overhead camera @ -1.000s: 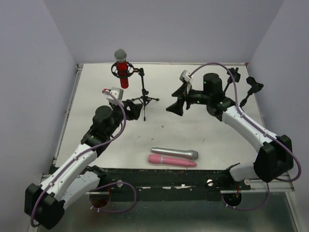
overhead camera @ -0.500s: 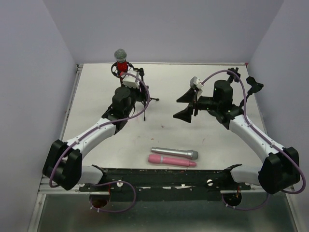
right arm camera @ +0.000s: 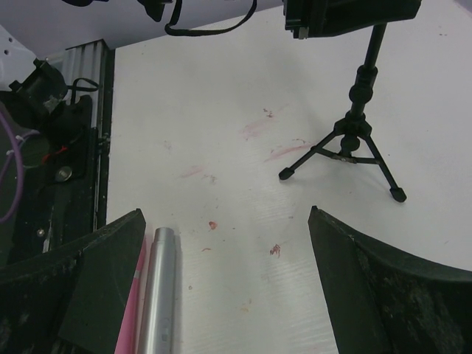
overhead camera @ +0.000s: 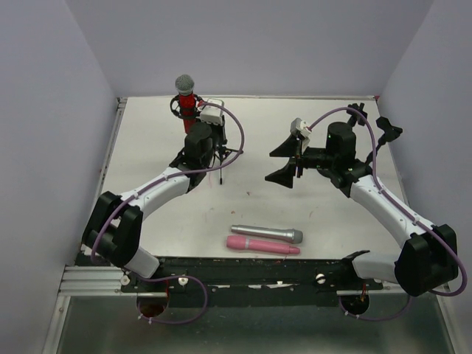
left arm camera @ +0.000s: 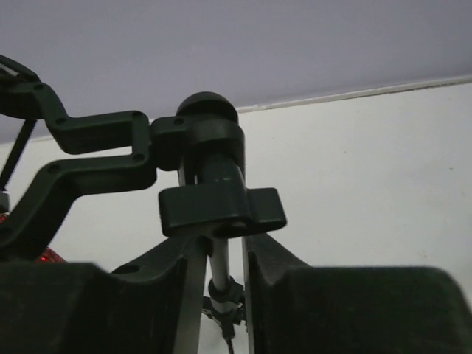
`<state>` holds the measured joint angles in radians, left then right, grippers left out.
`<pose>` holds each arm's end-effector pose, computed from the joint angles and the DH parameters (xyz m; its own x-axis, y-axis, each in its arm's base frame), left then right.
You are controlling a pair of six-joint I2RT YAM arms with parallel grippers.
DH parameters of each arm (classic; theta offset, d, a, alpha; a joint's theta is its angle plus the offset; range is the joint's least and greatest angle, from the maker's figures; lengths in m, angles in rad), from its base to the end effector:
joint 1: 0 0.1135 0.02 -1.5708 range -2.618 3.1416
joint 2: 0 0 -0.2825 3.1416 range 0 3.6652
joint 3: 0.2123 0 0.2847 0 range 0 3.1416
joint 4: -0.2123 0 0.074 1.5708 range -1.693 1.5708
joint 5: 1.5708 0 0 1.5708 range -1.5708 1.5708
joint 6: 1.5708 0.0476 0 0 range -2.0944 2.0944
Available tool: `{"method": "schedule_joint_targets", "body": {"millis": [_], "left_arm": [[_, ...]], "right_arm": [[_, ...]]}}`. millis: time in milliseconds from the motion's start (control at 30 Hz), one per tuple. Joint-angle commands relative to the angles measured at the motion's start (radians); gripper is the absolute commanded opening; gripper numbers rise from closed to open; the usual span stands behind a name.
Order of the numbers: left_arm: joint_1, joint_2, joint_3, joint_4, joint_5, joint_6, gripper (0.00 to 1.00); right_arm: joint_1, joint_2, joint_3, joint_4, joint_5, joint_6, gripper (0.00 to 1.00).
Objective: Attach the microphones to the stand
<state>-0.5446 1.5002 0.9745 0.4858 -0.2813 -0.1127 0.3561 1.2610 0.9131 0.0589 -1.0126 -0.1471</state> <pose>0.3409 -0.1910 0.3027 -0.0632 -0.0880 -0.9941 0.2550 0.9616 -0.1014 0.2775 0.1463 0.3158 -0.1255 -0.1295 -0.9836 -0.9756 0.1961 0.0986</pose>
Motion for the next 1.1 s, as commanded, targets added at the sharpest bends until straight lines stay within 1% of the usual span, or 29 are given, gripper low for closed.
{"method": "schedule_joint_targets", "body": {"millis": [0, 100, 133, 167, 233, 300, 500, 633, 700, 767, 867, 933, 1067], "left_arm": [[-0.003, 0.028, 0.035, 0.034, -0.032, 0.048, 0.22], [-0.003, 0.019, 0.036, 0.031, 0.000, 0.085, 0.01], [-0.003, 0.009, 0.032, 0.031, 0.011, 0.100, 0.00], [-0.002, 0.002, 0.024, 0.039, 0.020, 0.108, 0.00], [0.017, -0.029, 0.012, 0.049, 0.066, 0.169, 0.00], [0.060, -0.060, 0.004, 0.039, 0.132, 0.191, 0.00], [0.279, -0.116, 0.032, -0.042, 0.453, 0.197, 0.00], [0.464, -0.109, 0.061, -0.059, 0.631, 0.157, 0.00], [0.535, -0.092, 0.075, -0.059, 0.691, 0.140, 0.00], [0.607, -0.074, 0.087, -0.062, 0.721, 0.140, 0.00], [0.681, -0.049, 0.089, -0.033, 0.749, 0.131, 0.00], [0.712, -0.038, 0.081, -0.004, 0.760, 0.120, 0.00], [0.742, -0.017, 0.082, -0.001, 0.784, 0.119, 0.00]], "right_arm": [[-0.002, 0.001, -0.005, -0.013, -0.027, -0.020, 1.00], [-0.002, 0.005, -0.005, -0.014, -0.027, -0.022, 1.00], [-0.003, 0.006, -0.005, -0.016, -0.027, -0.022, 1.00], [-0.005, 0.008, -0.005, -0.016, -0.029, -0.020, 1.00], [-0.005, 0.011, -0.003, -0.018, -0.030, -0.022, 1.00], [-0.003, 0.012, -0.003, -0.019, -0.032, -0.022, 1.00], [-0.005, 0.021, -0.002, -0.025, -0.035, -0.026, 1.00], [-0.006, 0.029, 0.003, -0.034, -0.037, -0.034, 1.00], [-0.008, 0.034, 0.006, -0.039, -0.037, -0.035, 1.00], [-0.009, 0.038, 0.007, -0.042, -0.040, -0.039, 1.00], [-0.011, 0.046, 0.009, -0.047, -0.043, -0.042, 1.00], [-0.012, 0.051, 0.009, -0.047, -0.046, -0.040, 1.00], [-0.011, 0.058, 0.012, -0.050, -0.047, -0.043, 1.00]]}}
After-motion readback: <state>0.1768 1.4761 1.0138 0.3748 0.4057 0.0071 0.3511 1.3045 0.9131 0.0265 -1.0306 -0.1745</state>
